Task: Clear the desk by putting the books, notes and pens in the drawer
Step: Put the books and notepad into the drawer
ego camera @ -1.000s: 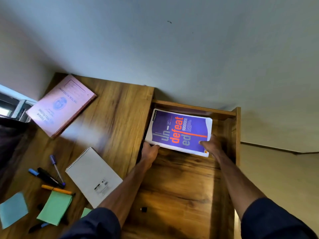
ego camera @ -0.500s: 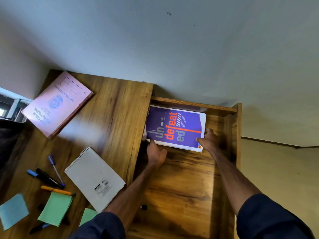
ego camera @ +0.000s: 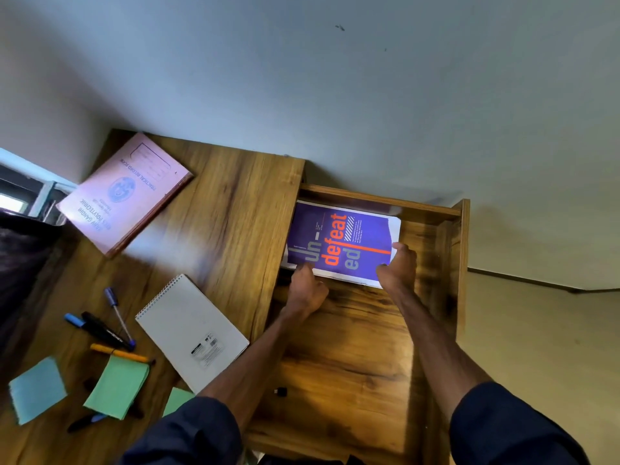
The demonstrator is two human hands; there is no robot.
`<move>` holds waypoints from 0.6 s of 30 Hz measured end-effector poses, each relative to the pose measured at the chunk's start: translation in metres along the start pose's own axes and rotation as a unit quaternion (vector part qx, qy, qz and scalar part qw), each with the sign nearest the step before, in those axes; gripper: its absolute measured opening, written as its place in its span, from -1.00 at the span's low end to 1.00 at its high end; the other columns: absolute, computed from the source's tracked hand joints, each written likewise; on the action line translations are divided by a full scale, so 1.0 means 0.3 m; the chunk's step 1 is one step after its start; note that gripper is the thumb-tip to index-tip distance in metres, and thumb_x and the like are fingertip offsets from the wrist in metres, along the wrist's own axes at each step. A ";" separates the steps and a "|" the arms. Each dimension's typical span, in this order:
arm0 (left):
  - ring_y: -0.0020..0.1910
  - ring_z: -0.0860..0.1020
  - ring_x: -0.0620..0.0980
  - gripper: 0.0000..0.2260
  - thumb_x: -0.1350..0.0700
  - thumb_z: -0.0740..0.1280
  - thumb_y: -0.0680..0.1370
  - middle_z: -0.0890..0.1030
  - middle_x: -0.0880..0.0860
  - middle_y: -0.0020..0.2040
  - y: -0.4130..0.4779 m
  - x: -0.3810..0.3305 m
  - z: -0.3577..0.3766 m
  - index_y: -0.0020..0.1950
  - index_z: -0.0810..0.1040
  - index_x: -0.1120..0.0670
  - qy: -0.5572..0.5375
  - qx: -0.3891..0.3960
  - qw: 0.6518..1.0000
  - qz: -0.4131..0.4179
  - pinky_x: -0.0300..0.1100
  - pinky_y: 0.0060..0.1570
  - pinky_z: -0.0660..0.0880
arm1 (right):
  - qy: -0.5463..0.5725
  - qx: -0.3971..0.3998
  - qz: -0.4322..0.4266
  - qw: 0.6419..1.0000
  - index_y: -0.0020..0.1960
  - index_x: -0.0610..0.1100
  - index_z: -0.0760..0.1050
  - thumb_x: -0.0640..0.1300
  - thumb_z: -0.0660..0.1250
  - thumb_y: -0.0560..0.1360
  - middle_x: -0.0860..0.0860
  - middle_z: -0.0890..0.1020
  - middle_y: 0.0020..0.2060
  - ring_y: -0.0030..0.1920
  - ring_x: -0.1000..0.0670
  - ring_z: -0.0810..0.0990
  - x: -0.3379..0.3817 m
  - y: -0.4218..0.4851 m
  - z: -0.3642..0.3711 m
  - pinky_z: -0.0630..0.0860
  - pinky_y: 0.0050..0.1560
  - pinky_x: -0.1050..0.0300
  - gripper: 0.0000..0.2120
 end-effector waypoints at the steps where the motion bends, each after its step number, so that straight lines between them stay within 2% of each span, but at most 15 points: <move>1: 0.20 0.58 0.04 -0.64 0.25 0.36 0.48 0.62 0.06 0.21 -0.014 -0.010 -0.026 0.28 0.53 0.14 0.000 -0.009 1.000 0.016 -0.25 0.09 0.47 | 0.008 -0.020 -0.024 0.999 0.36 -0.14 0.41 -0.33 0.50 0.39 -0.14 0.46 0.28 0.27 -0.13 0.51 0.043 -0.024 0.001 0.63 -0.01 0.04 -0.42; 2: 0.16 0.60 0.00 -0.66 0.25 0.35 0.51 0.62 0.02 0.18 -0.032 -0.019 -0.056 0.28 0.53 0.12 0.001 -0.021 0.999 0.036 -0.29 0.04 0.48 | 0.016 -0.035 -0.054 0.998 0.32 -0.14 0.44 -0.35 0.48 0.40 -0.14 0.47 0.27 0.27 -0.13 0.52 0.092 -0.049 0.006 0.63 0.03 0.03 -0.47; 4: 0.11 0.58 -0.12 -0.70 0.22 0.32 0.57 0.58 -0.06 0.17 -0.080 -0.028 -0.140 0.31 0.50 0.08 -0.012 -0.053 0.996 0.067 -0.33 -0.01 0.52 | 0.023 -0.058 -0.119 0.991 0.24 -0.14 0.49 -0.38 0.45 0.41 -0.12 0.52 0.22 0.23 -0.11 0.54 0.202 -0.102 0.027 0.54 0.04 0.15 -0.56; 6: 0.11 0.57 -0.16 -0.73 0.18 0.31 0.60 0.57 -0.07 0.20 -0.124 -0.002 -0.229 0.30 0.49 0.03 -0.047 -0.088 0.991 0.085 -0.24 0.03 0.60 | 0.039 -0.069 -0.173 0.982 0.18 -0.14 0.52 -0.39 0.41 0.43 -0.09 0.55 0.15 0.17 -0.08 0.55 0.316 -0.158 0.055 0.46 0.01 0.22 -0.65; 8: 0.08 0.59 -0.18 -0.76 0.18 0.31 0.61 0.59 -0.09 0.16 -0.165 0.039 -0.334 0.27 0.50 0.02 -0.061 -0.136 0.985 0.092 -0.22 0.03 0.62 | 0.059 -0.068 -0.222 0.971 0.14 -0.15 0.54 -0.39 0.36 0.44 -0.08 0.55 0.10 0.11 -0.07 0.56 0.424 -0.213 0.094 0.51 0.00 0.18 -0.68; 11: 0.03 0.62 -0.15 -0.77 0.25 0.33 0.58 0.63 -0.07 0.10 -0.203 0.129 -0.493 0.21 0.55 0.05 -0.045 -0.227 0.968 0.094 -0.18 -0.01 0.65 | 0.072 -0.055 -0.254 0.963 0.10 -0.14 0.56 -0.39 0.33 0.42 -0.07 0.55 0.05 0.04 -0.06 0.56 0.538 -0.269 0.181 0.54 -0.01 0.10 -0.70; 15: 0.02 0.64 -0.04 -0.77 0.26 0.33 0.56 0.66 0.02 0.09 -0.237 0.286 -0.678 0.19 0.57 0.08 -0.029 -0.290 0.956 0.042 -0.06 0.01 0.65 | 0.058 -0.044 -0.277 0.958 0.05 -0.10 0.55 -0.39 0.35 0.39 -0.05 0.54 0.02 0.04 -0.05 0.55 0.653 -0.344 0.310 0.55 0.03 0.02 -0.69; 18: 0.02 0.65 0.03 -0.77 0.28 0.33 0.53 0.68 0.08 0.08 -0.243 0.384 -0.809 0.17 0.60 0.14 -0.020 -0.328 0.944 0.006 -0.16 0.01 0.56 | 0.043 -0.025 -0.297 0.953 0.06 -0.09 0.54 -0.39 0.32 0.40 -0.03 0.53 0.03 0.06 -0.03 0.54 0.741 -0.400 0.402 0.47 0.02 0.16 -0.68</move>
Point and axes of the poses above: each hand's wrist, its own y-axis towards the middle knuckle, its own z-axis out of the palm, x = y × z, the point moved 8 cm from there along y, towards the middle knuckle
